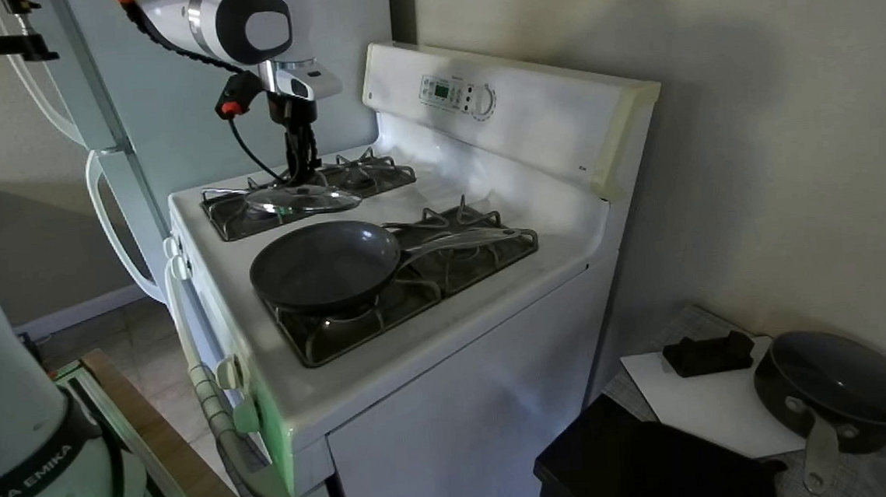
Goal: Put the glass lid on the pan
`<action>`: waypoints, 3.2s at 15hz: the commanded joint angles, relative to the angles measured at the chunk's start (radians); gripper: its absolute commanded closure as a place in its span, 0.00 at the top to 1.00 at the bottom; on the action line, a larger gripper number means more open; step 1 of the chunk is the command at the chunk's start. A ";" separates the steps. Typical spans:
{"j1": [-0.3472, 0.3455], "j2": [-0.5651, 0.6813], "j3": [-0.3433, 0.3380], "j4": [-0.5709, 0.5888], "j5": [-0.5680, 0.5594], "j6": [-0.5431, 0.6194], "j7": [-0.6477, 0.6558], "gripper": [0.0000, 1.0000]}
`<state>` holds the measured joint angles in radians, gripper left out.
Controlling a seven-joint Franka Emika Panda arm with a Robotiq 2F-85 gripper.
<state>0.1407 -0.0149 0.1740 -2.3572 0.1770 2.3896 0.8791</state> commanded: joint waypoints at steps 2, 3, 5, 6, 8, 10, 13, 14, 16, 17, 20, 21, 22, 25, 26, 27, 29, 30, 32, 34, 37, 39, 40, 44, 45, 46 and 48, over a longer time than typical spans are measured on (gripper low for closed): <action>0.007 -0.020 -0.003 -0.011 0.001 0.024 0.018 0.00; 0.007 -0.026 -0.003 -0.012 0.002 0.021 0.015 0.00; 0.004 -0.035 -0.005 -0.013 -0.003 0.010 0.015 0.00; 0.003 -0.037 -0.007 -0.011 -0.008 0.005 0.016 0.00; -0.001 -0.039 -0.010 -0.007 -0.022 -0.005 0.019 0.00; -0.003 -0.040 -0.012 -0.006 -0.033 -0.008 0.019 0.00; -0.006 -0.058 -0.016 -0.016 -0.029 -0.012 0.002 0.00; -0.007 -0.069 -0.017 -0.020 -0.019 -0.020 -0.017 0.00; -0.009 -0.089 -0.020 -0.028 -0.014 -0.017 -0.037 0.00; -0.010 -0.096 -0.021 -0.030 -0.013 -0.026 -0.050 0.00; -0.015 -0.122 -0.025 -0.042 -0.013 -0.024 -0.077 0.00; -0.016 -0.135 -0.026 -0.050 -0.017 -0.021 -0.088 0.00; -0.017 -0.145 -0.027 -0.058 -0.018 -0.023 -0.103 0.00; -0.022 -0.191 -0.032 -0.099 -0.021 -0.025 -0.182 0.00; -0.024 -0.209 -0.035 -0.114 -0.016 -0.026 -0.211 0.00; -0.026 -0.231 -0.038 -0.137 -0.012 -0.030 -0.242 0.00; -0.033 -0.272 -0.043 -0.176 -0.005 -0.025 -0.293 0.00; -0.038 -0.292 -0.047 -0.193 0.001 -0.024 -0.319 0.00; -0.041 -0.332 -0.062 -0.222 0.023 -0.031 -0.384 0.00; -0.043 -0.369 -0.082 -0.246 0.054 -0.037 -0.449 0.00; -0.044 -0.417 -0.121 -0.273 0.091 -0.073 -0.550 0.00; -0.049 -0.445 -0.151 -0.279 0.106 -0.124 -0.612 0.00; -0.053 -0.456 -0.168 -0.281 0.114 -0.148 -0.646 0.00; -0.085 -0.501 -0.208 -0.295 0.107 -0.196 -0.733 0.00; -0.091 -0.509 -0.216 -0.304 0.107 -0.192 -0.753 0.00; -0.099 -0.522 -0.219 -0.311 0.099 -0.197 -0.765 0.00; -0.111 -0.544 -0.229 -0.331 0.088 -0.205 -0.799 0.00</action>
<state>0.0488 -0.4793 -0.0424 -2.6424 0.2593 2.2147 0.1380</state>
